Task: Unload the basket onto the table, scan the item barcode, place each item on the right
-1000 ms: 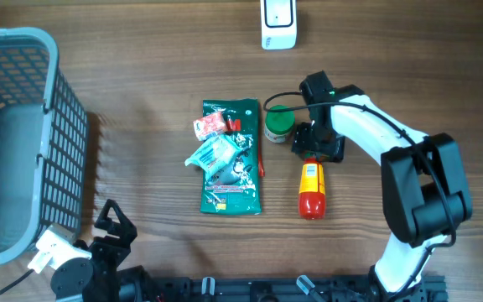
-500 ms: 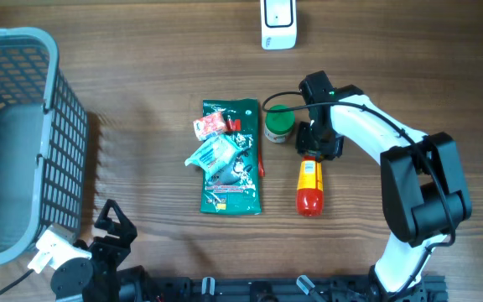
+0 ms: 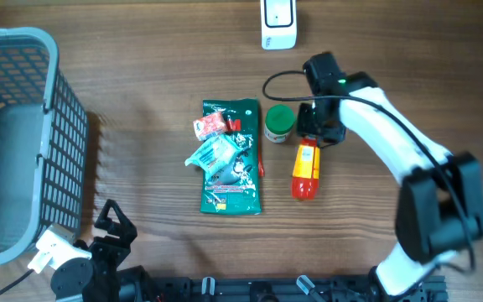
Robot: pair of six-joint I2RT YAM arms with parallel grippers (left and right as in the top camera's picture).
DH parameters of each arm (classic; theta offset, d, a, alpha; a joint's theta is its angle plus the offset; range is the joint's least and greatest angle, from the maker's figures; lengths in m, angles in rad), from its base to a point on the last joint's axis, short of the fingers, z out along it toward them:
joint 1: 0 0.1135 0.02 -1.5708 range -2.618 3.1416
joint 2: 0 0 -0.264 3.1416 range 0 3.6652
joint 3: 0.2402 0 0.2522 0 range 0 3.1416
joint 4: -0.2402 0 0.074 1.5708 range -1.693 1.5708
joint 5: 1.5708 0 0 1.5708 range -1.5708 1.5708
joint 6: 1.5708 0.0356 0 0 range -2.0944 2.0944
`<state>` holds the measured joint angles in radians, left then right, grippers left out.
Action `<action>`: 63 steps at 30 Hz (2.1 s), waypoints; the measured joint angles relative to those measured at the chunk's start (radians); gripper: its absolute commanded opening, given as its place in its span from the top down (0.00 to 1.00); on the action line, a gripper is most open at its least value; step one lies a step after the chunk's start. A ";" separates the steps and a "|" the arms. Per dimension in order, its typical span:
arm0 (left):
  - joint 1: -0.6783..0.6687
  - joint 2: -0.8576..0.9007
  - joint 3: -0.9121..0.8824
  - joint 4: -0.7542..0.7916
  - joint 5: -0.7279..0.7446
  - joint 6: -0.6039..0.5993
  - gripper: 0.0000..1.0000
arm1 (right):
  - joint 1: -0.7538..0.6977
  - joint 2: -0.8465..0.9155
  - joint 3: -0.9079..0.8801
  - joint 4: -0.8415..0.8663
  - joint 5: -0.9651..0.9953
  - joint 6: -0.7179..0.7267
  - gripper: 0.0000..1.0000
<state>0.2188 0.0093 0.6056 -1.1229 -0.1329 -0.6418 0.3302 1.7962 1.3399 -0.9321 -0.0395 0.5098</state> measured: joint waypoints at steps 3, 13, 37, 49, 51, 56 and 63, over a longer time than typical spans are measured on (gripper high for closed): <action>0.000 0.000 0.000 0.000 0.000 0.000 0.00 | 0.000 -0.135 0.004 -0.047 0.030 -0.003 0.79; 0.000 0.000 0.000 0.000 0.000 0.000 0.00 | 0.000 -0.544 0.011 -0.142 0.188 0.051 0.80; 0.000 0.000 0.000 0.000 0.000 0.000 0.00 | 0.000 -0.549 -0.349 0.213 0.565 0.320 0.84; 0.000 0.000 0.000 0.000 0.000 0.000 0.00 | 0.000 -0.477 -0.418 0.240 0.624 0.390 0.80; 0.000 0.000 0.000 0.000 0.000 0.000 0.00 | 0.000 -0.457 -0.418 0.243 0.634 0.394 0.78; 0.000 0.000 0.000 0.000 0.000 0.000 0.00 | 0.003 -0.449 -0.418 0.249 0.651 0.402 0.64; 0.000 0.000 0.000 0.000 0.000 0.000 0.00 | 0.061 -0.446 -0.418 0.249 0.640 0.402 0.30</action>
<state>0.2188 0.0093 0.6056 -1.1229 -0.1329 -0.6418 0.3912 1.3502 0.9222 -0.6827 0.6006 0.9119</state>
